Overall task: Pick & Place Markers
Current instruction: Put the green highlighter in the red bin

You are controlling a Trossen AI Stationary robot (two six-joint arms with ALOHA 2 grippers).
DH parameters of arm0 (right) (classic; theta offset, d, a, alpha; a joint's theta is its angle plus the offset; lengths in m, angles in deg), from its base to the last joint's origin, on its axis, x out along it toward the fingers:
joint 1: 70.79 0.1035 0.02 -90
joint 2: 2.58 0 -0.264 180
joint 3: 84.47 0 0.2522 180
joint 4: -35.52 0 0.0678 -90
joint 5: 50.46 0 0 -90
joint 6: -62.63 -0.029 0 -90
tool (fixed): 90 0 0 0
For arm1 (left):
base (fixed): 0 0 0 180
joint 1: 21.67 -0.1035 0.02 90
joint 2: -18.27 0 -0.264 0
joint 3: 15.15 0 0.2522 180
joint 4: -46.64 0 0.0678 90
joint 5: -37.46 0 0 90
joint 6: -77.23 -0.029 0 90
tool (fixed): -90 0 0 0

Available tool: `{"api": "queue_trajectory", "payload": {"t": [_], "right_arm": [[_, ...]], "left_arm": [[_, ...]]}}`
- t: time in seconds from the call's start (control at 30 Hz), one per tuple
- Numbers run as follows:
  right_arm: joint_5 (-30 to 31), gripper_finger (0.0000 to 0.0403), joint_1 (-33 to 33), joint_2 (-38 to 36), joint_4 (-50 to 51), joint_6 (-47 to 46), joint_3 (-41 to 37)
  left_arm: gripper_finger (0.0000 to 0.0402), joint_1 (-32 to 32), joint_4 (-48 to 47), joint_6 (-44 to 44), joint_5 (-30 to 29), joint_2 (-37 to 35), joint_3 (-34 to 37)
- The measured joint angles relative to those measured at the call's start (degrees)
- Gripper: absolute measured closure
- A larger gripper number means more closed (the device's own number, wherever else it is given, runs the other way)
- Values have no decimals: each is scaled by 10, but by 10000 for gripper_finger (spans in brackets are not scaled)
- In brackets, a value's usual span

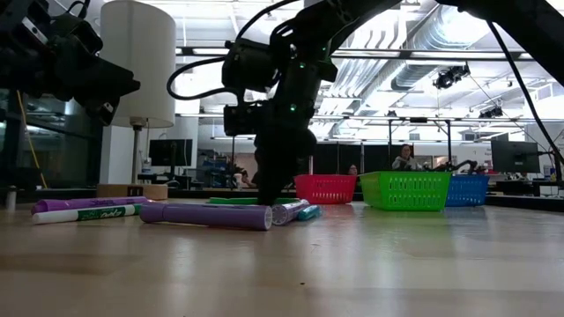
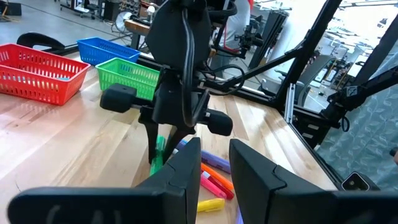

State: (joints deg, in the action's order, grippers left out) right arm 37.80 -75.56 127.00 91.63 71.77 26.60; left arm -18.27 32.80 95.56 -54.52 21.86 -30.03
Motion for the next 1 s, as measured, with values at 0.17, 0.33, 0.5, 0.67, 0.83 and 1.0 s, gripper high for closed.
{"api": "queue_trajectory", "payload": {"t": [0.17,0.33,0.5,0.67,0.83,1.0], "right_arm": [[4,349,-1,-2,2,-16,0],[45,349,-7,-19,22,-27,-2],[110,349,-22,-59,49,-37,-2],[146,349,-45,-104,64,-58,-1],[180,349,-82,-149,69,-82,-1],[182,349,-130,-175,66,-97,0]], "left_arm": [[318,0,0,0,0,0,0],[318,0,0,0,0,0,0],[318,0,0,0,0,0,0],[318,0,0,0,0,0,0],[318,0,0,0,0,0,0],[318,0,0,0,0,0,0]]}}
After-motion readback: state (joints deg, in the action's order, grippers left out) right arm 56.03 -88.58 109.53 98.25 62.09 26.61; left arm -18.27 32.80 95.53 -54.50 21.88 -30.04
